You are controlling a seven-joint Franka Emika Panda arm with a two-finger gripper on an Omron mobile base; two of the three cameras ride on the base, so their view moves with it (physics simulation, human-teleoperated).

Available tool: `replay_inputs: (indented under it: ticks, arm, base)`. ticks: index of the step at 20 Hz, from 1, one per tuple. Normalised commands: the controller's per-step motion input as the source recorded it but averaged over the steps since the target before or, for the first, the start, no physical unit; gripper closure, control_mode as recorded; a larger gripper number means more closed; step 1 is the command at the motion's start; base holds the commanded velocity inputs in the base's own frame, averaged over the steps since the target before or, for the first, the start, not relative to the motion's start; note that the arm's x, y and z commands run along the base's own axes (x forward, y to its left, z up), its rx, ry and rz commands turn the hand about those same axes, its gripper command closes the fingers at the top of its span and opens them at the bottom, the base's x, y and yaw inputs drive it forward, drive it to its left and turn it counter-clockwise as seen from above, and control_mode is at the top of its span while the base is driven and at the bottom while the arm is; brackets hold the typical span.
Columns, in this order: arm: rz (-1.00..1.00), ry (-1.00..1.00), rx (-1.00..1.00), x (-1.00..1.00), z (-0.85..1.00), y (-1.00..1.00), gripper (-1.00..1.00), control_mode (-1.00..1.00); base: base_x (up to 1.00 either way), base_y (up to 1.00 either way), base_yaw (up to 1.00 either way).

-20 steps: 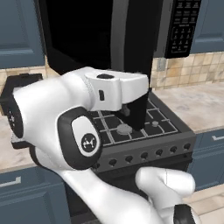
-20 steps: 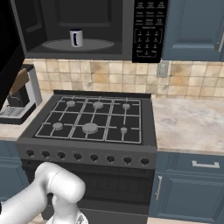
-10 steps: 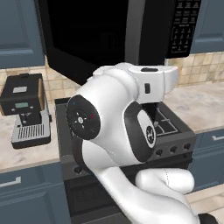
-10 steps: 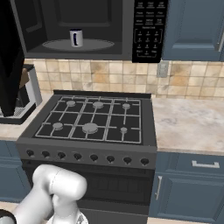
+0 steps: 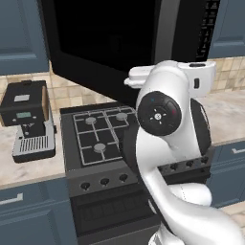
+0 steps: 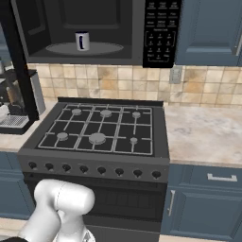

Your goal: Pick the mug from the counter and place it inside the microwave. Then close the microwave.

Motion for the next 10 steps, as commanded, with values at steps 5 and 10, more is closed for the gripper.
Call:
replay_inputs:
  ticks: [5,10]
  arm:
    - [0.08,0.08,0.0,0.66,0.0,-0.35,-1.0,-1.0]
    - [0.07,0.07,0.0,0.72,0.0,-0.28,-1.0,-1.0]
  base:
    - [0.0,0.0,0.0]
    - [0.0,0.0,0.0]
